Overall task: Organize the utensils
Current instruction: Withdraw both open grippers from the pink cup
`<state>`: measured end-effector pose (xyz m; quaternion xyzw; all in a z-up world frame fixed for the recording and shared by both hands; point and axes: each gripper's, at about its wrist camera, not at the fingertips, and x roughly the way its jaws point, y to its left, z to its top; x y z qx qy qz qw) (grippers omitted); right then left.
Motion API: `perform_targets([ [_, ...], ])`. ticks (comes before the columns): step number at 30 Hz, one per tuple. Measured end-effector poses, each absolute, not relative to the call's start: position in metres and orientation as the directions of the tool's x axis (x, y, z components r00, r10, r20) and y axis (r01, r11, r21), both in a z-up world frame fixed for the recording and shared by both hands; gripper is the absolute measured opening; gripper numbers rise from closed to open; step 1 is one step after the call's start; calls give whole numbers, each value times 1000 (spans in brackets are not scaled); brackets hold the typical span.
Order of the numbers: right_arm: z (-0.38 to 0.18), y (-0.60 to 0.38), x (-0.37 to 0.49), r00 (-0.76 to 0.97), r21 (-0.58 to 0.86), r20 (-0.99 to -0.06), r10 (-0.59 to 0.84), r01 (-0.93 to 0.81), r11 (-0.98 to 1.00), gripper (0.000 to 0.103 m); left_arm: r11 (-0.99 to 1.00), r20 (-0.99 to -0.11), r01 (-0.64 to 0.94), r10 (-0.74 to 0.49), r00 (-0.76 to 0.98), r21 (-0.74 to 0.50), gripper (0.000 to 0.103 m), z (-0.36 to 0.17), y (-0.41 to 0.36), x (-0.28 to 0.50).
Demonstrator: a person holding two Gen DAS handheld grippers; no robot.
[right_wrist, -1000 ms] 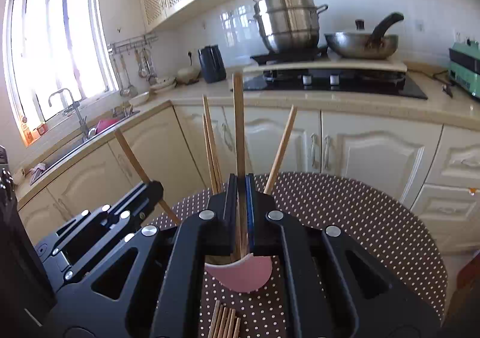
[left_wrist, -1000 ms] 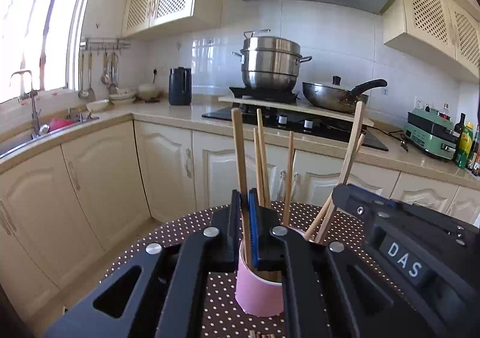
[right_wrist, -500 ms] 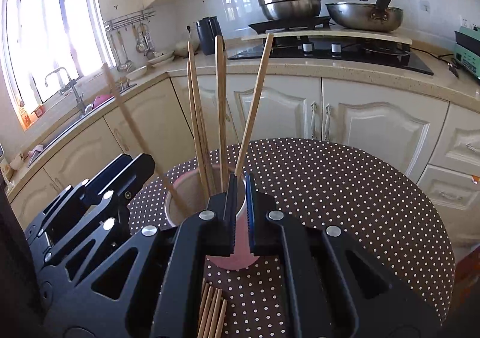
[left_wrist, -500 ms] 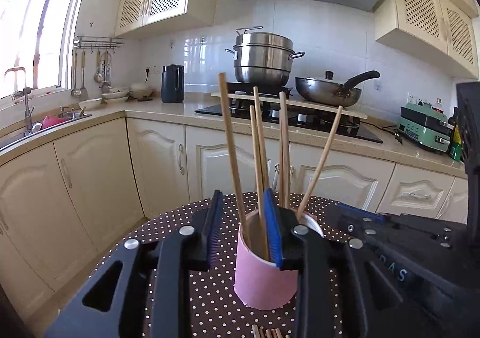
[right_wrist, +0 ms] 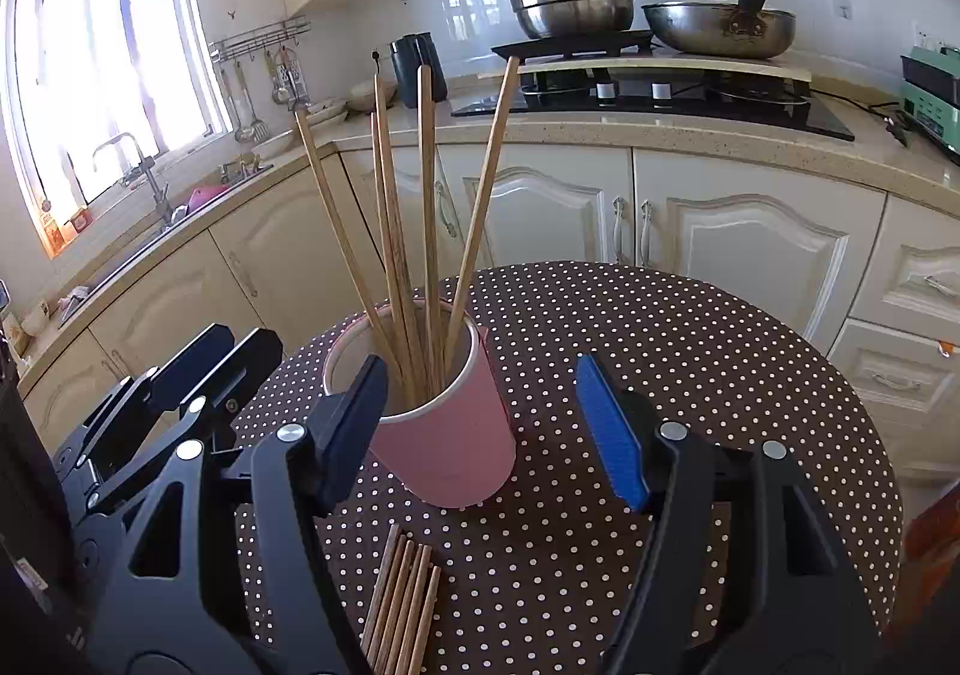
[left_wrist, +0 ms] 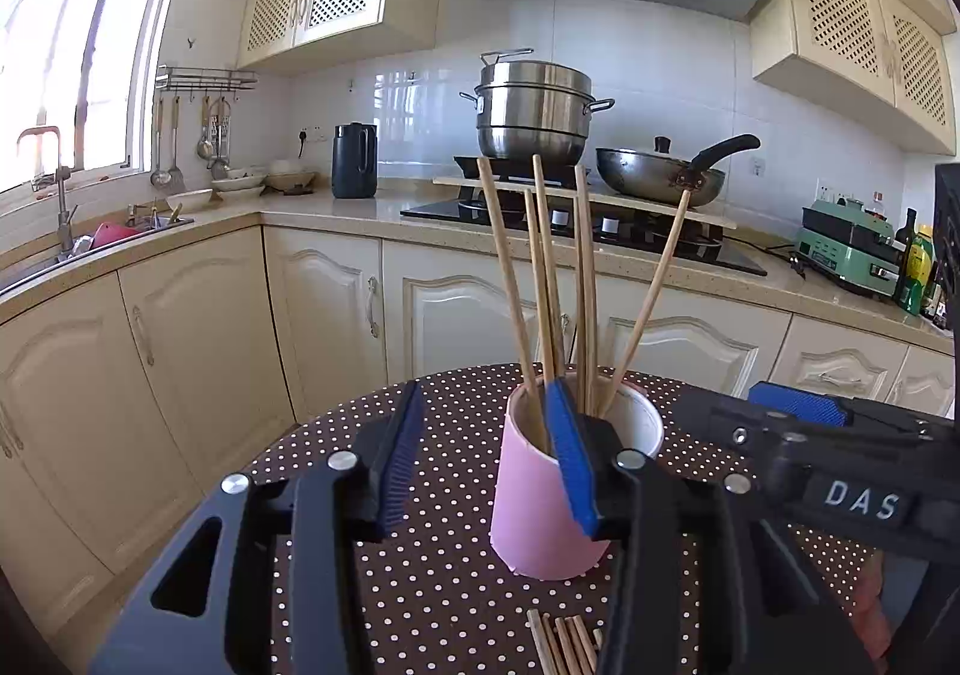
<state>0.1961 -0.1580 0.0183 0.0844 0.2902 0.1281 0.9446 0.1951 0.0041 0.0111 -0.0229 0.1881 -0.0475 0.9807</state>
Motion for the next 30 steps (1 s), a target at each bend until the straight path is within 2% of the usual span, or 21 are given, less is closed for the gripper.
perform_targets([
  [6,21,-156,187,800,205,-529,283,-204,957,74,994,-340,90,-105,934,-58,49,19,6,182],
  [20,22,-153,156,809,175,-523,268,-206,963,83,993,-333,88,-110,937,-81,52,17,18,145],
  [30,8,-153,135,790,120,-563,244,-214,969,86,992,-348,93,-116,930,-82,52,6,24,117],
])
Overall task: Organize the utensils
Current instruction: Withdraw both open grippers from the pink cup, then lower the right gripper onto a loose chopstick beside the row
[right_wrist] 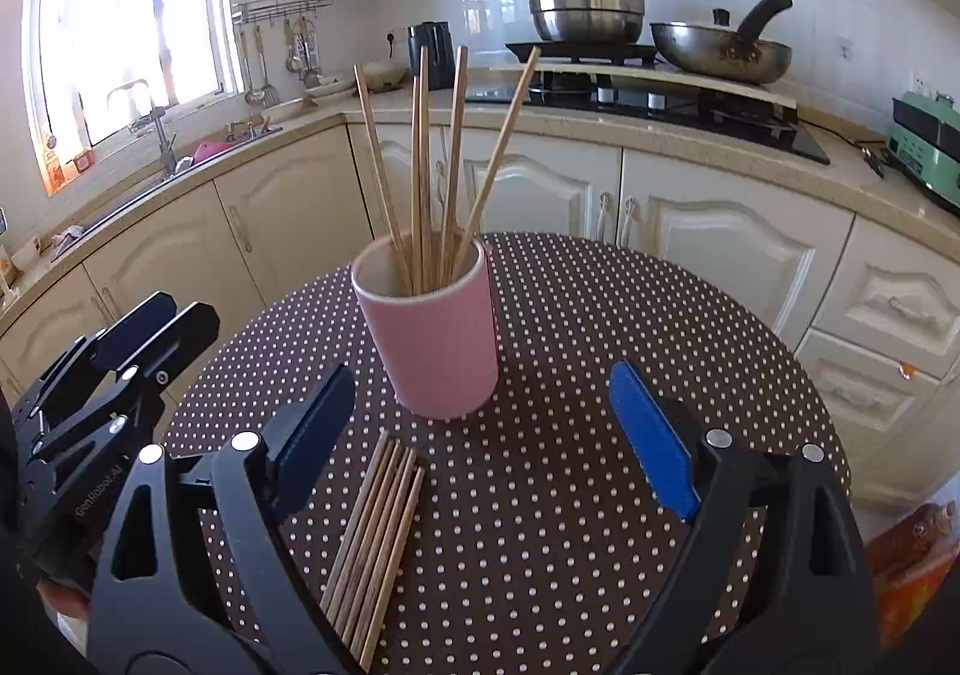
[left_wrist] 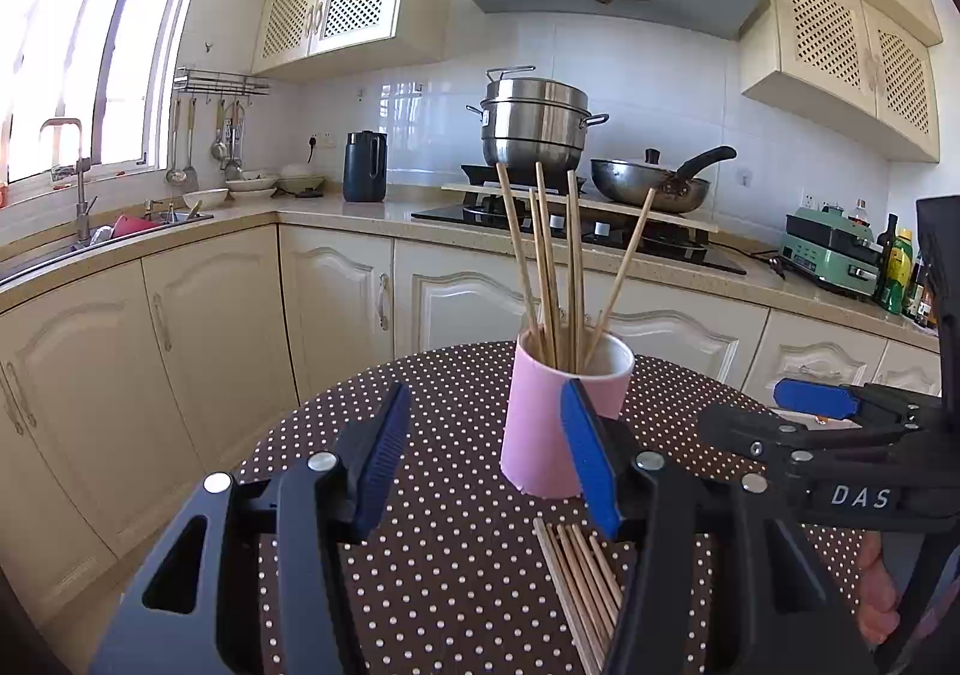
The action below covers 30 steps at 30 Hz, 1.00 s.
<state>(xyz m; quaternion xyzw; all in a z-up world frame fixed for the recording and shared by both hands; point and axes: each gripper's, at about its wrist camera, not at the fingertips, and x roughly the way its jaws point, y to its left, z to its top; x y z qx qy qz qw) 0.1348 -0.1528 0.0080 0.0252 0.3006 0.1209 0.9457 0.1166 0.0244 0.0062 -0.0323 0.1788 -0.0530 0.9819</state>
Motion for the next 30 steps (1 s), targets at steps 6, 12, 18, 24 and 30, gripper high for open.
perform_targets([
  [6,-17,-149,127,743,104,-629,230,-212,972,86,990,-387,112,-137,912,-85,52,-7,24,106],
  [12,-43,-142,127,684,100,-696,220,-210,973,86,987,-442,113,-153,884,-116,52,-24,25,101],
  [18,-60,-134,125,640,109,-735,225,-215,970,86,987,-485,96,-146,862,-126,52,-40,29,94],
  [24,-74,-124,124,613,106,-758,223,-221,969,86,988,-515,85,-141,845,-130,52,-51,33,89],
  [30,-83,-120,124,600,101,-773,207,-206,973,86,987,-535,87,-145,832,-132,52,-56,35,87],
])
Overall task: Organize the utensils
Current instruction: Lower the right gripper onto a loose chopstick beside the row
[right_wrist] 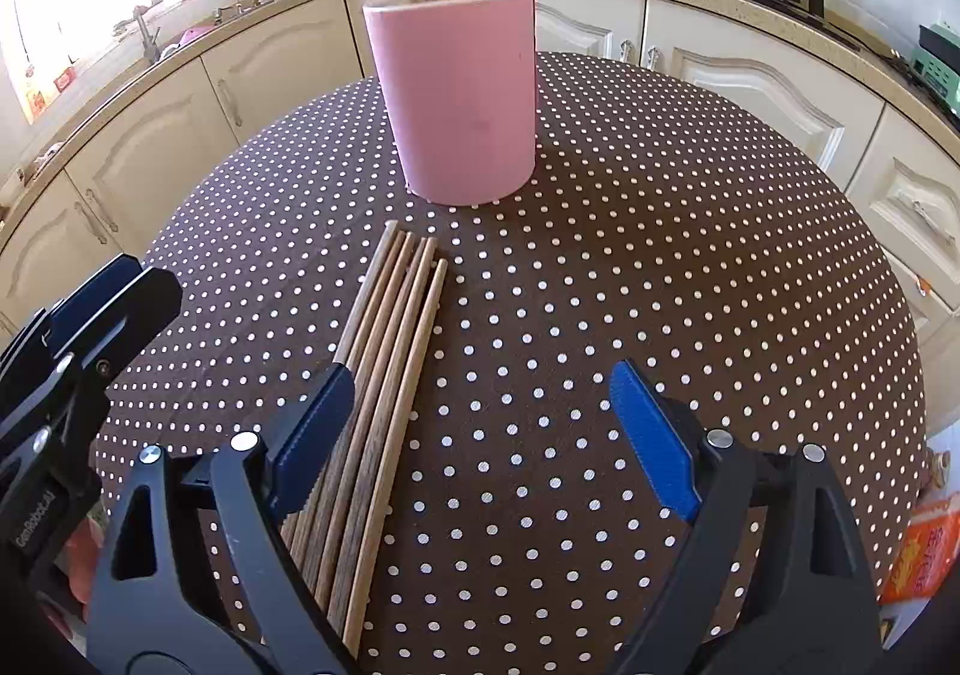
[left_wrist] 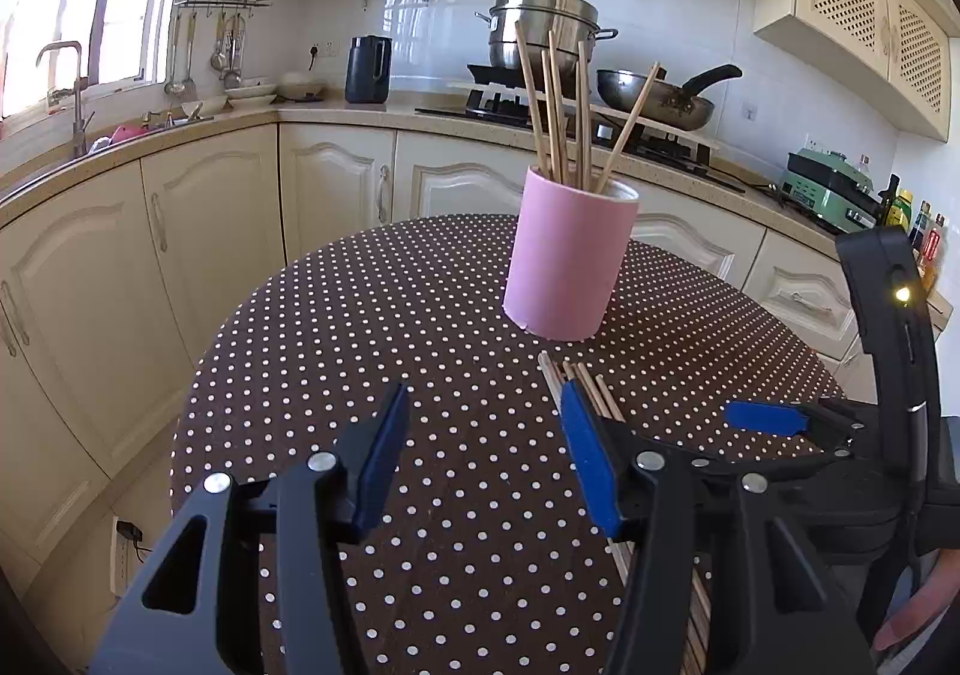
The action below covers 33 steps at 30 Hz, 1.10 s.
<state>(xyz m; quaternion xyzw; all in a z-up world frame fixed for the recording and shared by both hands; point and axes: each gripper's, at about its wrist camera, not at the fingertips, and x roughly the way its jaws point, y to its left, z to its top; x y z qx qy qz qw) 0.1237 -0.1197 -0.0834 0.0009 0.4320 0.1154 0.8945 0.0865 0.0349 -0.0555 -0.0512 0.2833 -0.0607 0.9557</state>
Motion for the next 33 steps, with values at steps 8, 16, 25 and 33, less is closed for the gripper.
perform_targets([
  [8,-91,-118,124,592,95,-783,190,-188,978,86,988,-559,76,-137,817,-131,52,-61,34,90],
  [16,-91,-125,124,601,75,-786,146,-142,987,86,990,-584,67,-129,802,-128,52,-66,33,96],
  [25,-91,-122,125,604,55,-788,120,-125,991,86,987,-592,72,-142,793,-141,52,-67,34,100],
  [33,-88,-115,127,628,23,-767,133,-179,984,24,986,-596,60,-142,790,-156,52,-68,37,100],
])
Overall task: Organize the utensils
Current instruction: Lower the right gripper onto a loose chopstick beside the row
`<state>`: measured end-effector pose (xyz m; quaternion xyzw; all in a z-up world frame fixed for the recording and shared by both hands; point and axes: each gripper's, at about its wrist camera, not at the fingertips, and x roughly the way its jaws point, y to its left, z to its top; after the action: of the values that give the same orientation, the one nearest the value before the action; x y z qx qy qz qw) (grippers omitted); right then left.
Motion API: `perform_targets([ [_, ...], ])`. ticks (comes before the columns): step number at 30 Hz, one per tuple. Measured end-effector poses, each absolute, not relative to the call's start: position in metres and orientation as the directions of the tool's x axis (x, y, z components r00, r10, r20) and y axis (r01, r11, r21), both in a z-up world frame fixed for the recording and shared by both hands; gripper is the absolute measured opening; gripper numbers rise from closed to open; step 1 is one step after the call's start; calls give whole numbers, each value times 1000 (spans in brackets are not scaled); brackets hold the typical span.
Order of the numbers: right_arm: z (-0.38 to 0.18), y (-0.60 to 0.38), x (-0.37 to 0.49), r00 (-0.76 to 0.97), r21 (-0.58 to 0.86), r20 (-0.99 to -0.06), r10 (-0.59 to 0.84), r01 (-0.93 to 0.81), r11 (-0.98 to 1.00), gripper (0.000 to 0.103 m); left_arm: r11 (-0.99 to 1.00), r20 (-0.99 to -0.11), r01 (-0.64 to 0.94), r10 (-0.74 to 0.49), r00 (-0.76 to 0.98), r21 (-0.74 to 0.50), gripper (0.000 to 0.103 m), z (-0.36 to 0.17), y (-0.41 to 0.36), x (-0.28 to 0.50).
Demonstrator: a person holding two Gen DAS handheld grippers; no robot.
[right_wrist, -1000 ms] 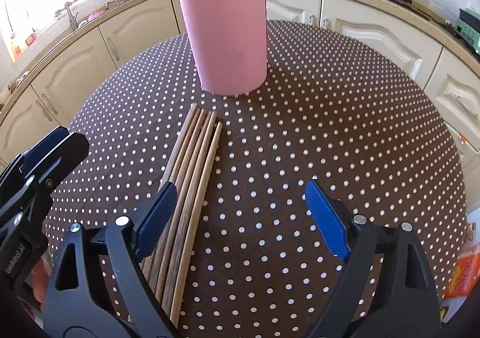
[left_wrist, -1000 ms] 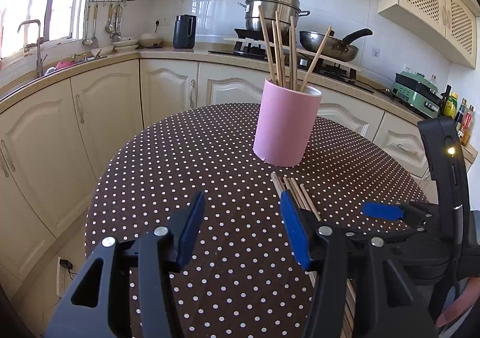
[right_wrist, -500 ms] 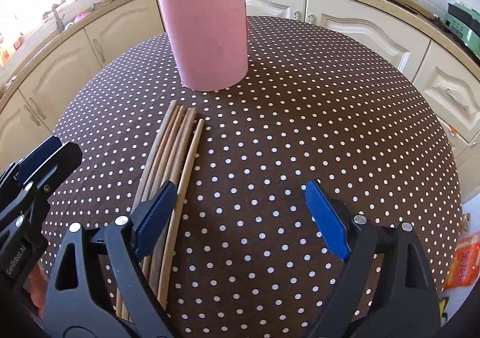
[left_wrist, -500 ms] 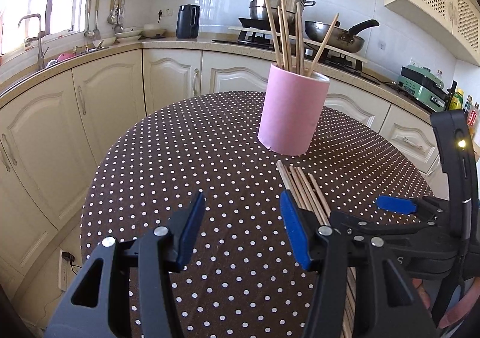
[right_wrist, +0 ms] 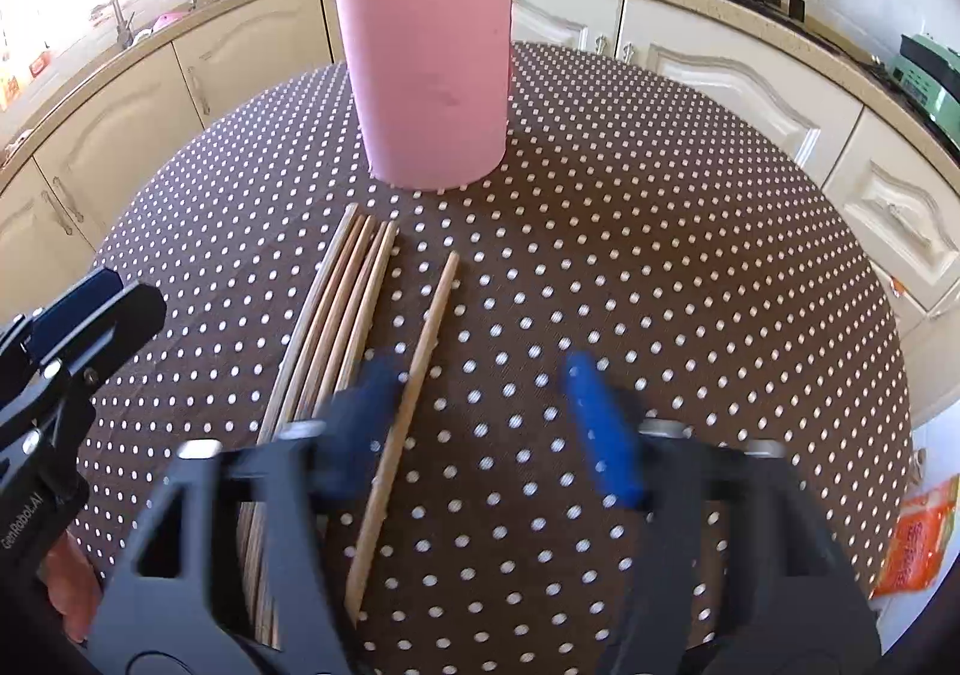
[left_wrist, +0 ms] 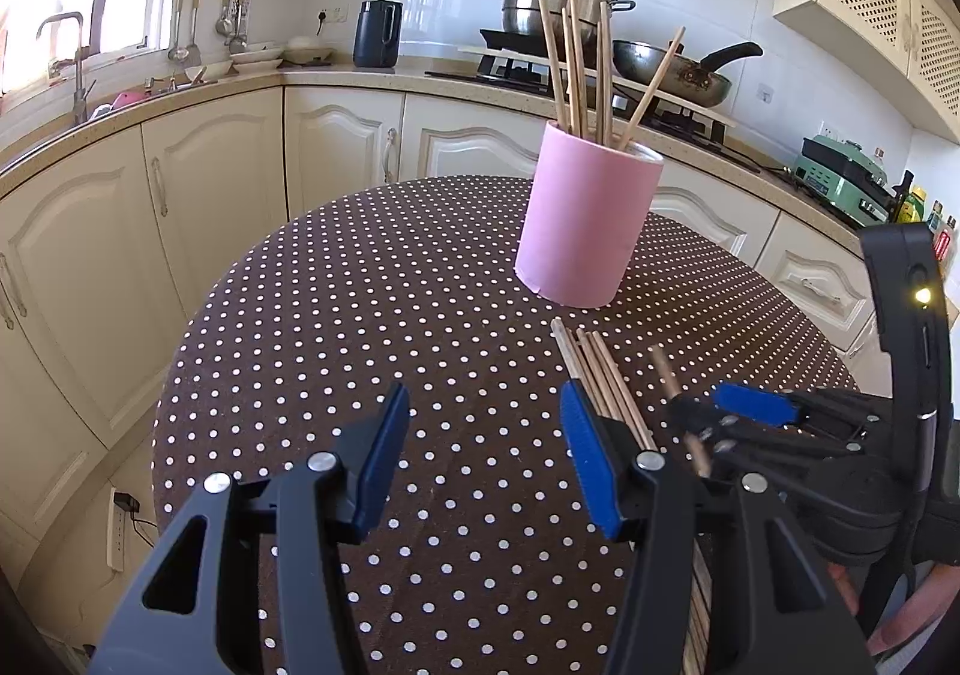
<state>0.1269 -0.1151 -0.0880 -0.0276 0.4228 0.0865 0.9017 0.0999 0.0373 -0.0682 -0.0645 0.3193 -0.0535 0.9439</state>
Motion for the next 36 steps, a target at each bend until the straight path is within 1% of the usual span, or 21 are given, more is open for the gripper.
perform_targets([
  [1,-88,-116,127,625,29,-767,145,-192,981,22,986,-596,59,-142,791,-156,52,-68,37,100],
  [3,-87,-124,128,618,72,-764,186,-205,976,13,986,-594,61,-144,791,-158,52,-67,36,99],
  [4,-87,-127,129,615,88,-762,202,-211,974,11,985,-593,64,-149,791,-161,52,-67,36,99],
  [6,-88,-133,129,604,137,-758,246,-222,965,11,982,-596,73,-163,786,-172,52,-66,35,99],
  [15,-90,-153,130,581,246,-741,337,-232,941,8,971,-636,141,-232,736,-191,52,-67,12,107],
  [20,-90,-160,132,584,225,-745,323,-235,945,8,969,-670,143,-243,701,-201,52,-72,5,115],
  [24,-89,-154,131,584,226,-745,323,-235,945,8,955,-666,141,-283,691,-259,52,-74,9,118],
  [30,-91,-157,131,577,266,-737,352,-233,936,8,959,-668,130,-270,694,-253,52,-73,14,117],
  [36,-90,-160,132,578,253,-740,344,-235,938,8,964,-688,122,-255,680,-237,52,-74,14,122],
])
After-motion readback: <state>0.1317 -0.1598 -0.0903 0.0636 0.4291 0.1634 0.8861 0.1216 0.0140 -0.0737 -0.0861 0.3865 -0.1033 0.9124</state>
